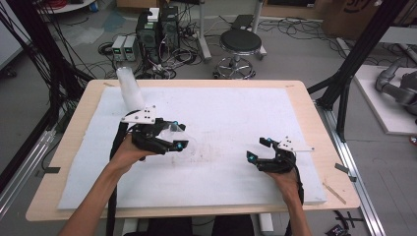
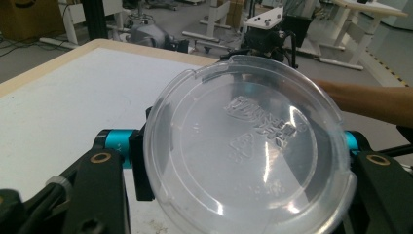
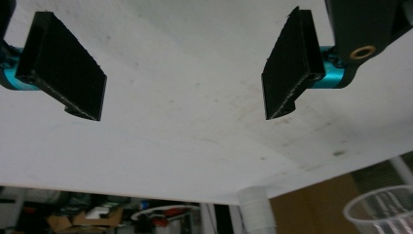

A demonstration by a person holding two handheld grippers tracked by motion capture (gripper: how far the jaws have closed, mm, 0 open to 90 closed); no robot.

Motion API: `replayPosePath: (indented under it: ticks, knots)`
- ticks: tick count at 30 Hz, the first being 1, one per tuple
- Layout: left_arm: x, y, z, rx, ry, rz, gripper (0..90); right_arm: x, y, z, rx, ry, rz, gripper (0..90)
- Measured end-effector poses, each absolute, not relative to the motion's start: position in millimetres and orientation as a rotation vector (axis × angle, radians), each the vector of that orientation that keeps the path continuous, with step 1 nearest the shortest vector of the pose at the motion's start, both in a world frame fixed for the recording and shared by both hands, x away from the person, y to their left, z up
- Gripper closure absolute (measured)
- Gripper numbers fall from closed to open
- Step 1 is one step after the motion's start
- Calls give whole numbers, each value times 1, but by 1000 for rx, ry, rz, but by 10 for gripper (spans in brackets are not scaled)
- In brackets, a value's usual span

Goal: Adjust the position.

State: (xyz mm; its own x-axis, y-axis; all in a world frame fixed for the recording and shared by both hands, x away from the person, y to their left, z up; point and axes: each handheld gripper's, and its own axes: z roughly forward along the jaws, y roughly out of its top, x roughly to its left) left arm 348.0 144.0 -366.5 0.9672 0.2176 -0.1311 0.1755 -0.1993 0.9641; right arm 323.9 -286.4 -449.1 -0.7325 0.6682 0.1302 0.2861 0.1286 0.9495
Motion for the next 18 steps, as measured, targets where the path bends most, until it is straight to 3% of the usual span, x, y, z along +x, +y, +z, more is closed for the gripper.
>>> replayPosePath:
  ticks: [18]
  knots:
    - [343, 132, -369, 1709, 263, 30, 386, 317, -265, -400, 567, 2254, 1861, 165]
